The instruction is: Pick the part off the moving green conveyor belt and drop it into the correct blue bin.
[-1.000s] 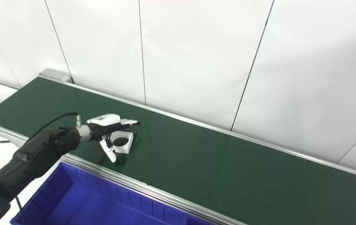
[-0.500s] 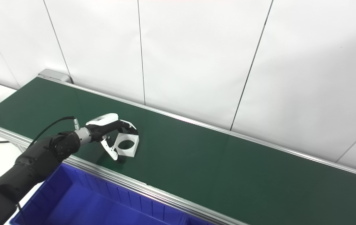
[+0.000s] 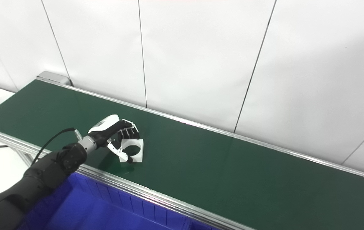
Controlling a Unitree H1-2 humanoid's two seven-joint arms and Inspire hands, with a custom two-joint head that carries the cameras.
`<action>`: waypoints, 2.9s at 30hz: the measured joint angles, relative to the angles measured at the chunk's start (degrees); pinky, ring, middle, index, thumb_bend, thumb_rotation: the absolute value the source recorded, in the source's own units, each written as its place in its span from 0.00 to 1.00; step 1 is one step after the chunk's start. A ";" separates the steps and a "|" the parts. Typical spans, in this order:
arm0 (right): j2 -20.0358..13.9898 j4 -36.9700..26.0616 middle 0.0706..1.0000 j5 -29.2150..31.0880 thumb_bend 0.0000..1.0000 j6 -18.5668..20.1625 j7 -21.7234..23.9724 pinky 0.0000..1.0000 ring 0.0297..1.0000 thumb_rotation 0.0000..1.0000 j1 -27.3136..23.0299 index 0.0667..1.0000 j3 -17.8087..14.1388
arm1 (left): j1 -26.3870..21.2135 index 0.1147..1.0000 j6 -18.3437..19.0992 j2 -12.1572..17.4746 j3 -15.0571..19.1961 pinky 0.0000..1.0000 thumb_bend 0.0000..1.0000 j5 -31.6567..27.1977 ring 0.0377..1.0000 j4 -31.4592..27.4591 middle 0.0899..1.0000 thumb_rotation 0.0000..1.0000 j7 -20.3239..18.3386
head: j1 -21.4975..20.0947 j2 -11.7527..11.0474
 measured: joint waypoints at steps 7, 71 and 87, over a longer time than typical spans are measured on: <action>0.00 0.00 0.79 0.68 0.62 0.00 0.24 0.61 0.70 0.00 0.01 0.82 -0.27 | 0.93 0.47 -0.25 -0.05 -1.89 0.38 0.48 -4.86 0.40 -0.39 0.44 0.00 2.00 | 0.18 0.00; 0.52 -9.43 0.78 -2.95 0.65 0.05 2.92 0.61 0.70 0.13 3.69 0.82 0.29 | 41.56 0.47 17.93 -11.04 11.92 0.37 0.48 -28.29 0.42 -44.45 0.44 0.00 -28.61 | -5.54 13.54; 1.06 -9.84 0.78 -3.59 0.65 0.48 3.62 0.61 0.71 0.15 3.98 0.81 -0.14 | 39.82 0.69 8.56 -14.60 10.17 0.67 0.72 8.09 0.75 -36.18 0.75 0.00 -1.85 | -5.45 13.45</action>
